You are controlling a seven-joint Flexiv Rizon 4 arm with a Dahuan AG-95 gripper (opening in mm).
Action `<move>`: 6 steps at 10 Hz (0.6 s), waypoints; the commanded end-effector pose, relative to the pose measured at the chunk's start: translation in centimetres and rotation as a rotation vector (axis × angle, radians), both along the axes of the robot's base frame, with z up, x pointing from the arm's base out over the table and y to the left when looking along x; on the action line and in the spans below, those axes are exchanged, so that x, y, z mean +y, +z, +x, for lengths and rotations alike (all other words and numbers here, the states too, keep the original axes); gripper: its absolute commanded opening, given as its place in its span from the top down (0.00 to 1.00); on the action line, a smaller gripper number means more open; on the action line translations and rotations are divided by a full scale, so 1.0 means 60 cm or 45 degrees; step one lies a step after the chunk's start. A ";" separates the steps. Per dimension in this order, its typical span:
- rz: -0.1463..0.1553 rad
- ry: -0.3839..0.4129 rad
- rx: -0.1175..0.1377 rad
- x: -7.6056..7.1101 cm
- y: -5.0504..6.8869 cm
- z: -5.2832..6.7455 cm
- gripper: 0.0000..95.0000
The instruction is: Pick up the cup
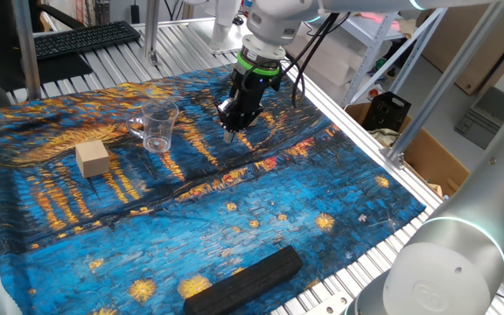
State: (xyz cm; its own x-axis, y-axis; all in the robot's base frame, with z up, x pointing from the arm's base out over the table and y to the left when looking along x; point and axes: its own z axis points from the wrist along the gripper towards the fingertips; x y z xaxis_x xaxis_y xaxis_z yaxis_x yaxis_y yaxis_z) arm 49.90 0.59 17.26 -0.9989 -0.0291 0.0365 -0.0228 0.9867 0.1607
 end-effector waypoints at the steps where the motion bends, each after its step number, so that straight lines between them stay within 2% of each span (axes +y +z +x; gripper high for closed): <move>1: 0.000 -0.002 0.002 0.001 0.000 0.001 1.00; 6: -0.005 -0.006 0.003 0.006 0.002 0.000 1.00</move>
State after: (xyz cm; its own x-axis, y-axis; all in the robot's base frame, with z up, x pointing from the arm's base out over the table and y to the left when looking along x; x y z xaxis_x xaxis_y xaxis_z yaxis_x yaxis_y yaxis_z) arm 49.89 0.98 17.41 -0.9989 -0.0228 0.0400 -0.0163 0.9876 0.1563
